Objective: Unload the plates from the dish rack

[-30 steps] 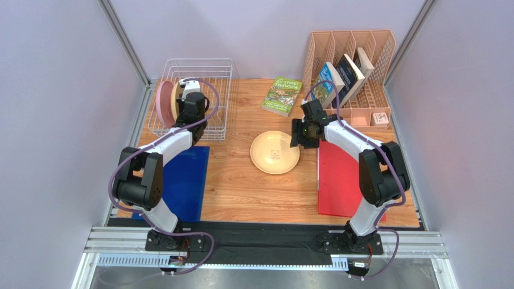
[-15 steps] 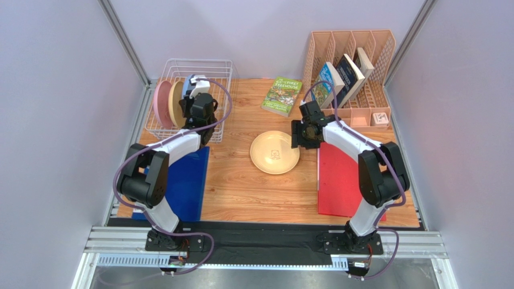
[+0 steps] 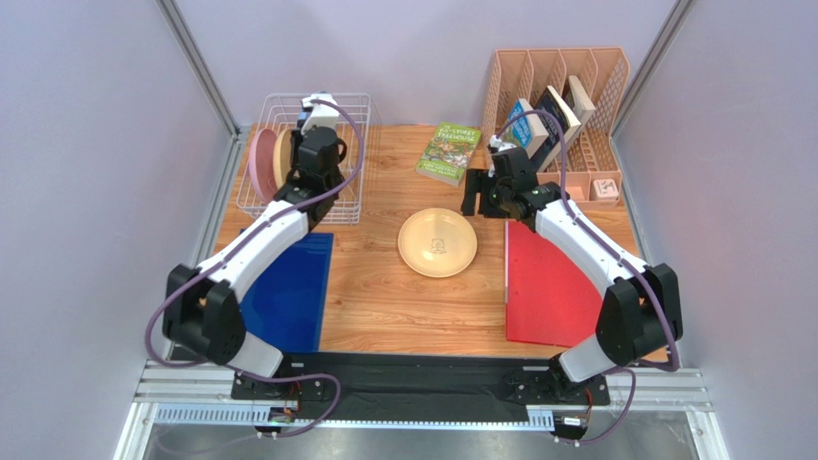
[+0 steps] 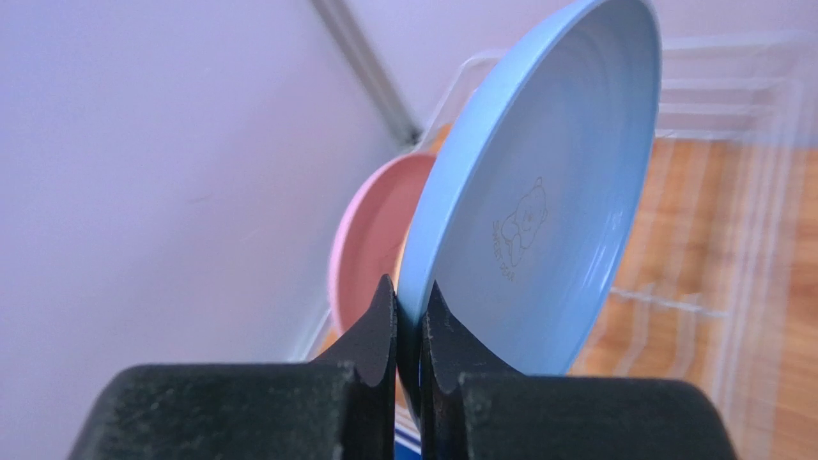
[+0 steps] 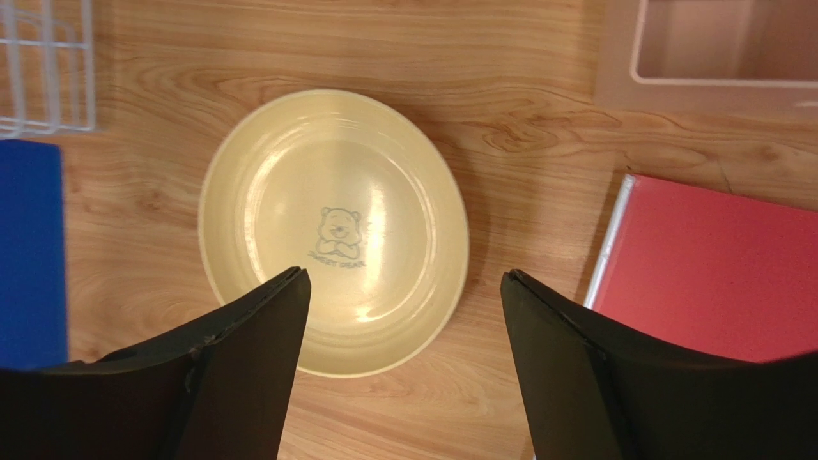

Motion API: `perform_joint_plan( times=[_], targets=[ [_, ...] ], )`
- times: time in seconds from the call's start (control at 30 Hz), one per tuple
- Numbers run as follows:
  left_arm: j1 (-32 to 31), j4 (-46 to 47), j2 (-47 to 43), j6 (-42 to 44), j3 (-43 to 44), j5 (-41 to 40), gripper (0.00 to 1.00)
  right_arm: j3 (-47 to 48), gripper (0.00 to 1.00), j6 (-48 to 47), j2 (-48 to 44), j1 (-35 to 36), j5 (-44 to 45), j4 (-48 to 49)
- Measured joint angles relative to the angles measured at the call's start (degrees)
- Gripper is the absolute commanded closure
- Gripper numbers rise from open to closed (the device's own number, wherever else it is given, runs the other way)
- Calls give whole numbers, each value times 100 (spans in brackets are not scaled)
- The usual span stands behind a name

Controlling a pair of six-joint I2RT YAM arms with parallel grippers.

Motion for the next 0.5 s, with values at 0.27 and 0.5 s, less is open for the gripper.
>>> perform_joint_plan(
  times=[0.27,0.5],
  targets=[
    [-76,-1869,-1335,-2081,483,2319,100,164,21,162,68,2,-1169,953],
    [-76,-2446,-1342,-3327,144,4107,100,299,22,525,483,2,-2168,1956]
  ],
)
